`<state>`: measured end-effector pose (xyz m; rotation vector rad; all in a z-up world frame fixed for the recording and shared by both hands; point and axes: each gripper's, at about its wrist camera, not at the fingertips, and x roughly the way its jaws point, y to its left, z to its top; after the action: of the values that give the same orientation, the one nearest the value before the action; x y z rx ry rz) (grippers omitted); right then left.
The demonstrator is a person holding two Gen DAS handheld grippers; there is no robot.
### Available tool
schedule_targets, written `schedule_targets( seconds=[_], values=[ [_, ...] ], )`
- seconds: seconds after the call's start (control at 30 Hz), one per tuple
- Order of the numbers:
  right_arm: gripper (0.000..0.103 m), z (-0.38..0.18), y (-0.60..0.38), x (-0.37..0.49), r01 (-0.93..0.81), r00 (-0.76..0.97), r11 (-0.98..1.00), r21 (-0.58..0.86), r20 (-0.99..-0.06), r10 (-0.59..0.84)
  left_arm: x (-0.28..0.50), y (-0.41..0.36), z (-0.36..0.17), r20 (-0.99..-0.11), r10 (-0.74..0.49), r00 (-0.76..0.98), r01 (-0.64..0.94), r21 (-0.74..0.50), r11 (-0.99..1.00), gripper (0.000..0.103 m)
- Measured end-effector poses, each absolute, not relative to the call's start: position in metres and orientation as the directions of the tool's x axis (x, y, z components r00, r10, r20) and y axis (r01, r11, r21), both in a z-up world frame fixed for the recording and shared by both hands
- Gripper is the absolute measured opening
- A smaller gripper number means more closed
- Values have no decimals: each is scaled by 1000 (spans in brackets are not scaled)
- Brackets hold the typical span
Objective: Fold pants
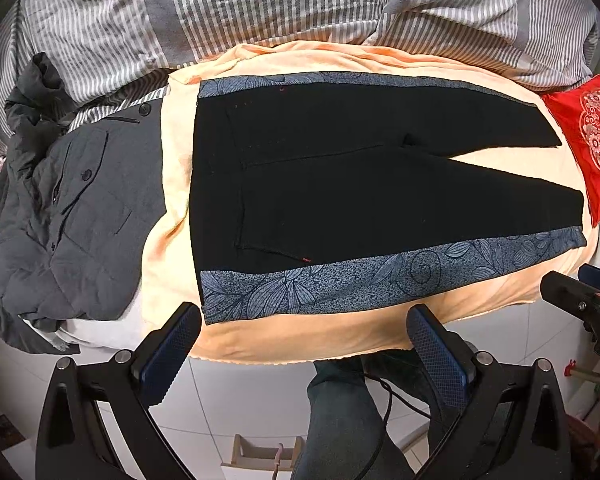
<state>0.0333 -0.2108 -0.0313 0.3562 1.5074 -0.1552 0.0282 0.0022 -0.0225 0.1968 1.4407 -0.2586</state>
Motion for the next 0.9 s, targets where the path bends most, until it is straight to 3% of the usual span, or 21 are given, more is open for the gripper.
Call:
schedule_targets(
  seconds=[0.67, 0.9],
  values=[
    [103, -32, -209, 34, 325, 65, 937, 127, -992, 111, 25, 15, -29, -992, -75, 106, 261, -45, 964, 103],
    [103, -41, -216, 34, 354, 65, 922, 159, -987, 145, 33, 29, -46, -992, -102, 78, 180, -87, 980, 103]
  ],
)
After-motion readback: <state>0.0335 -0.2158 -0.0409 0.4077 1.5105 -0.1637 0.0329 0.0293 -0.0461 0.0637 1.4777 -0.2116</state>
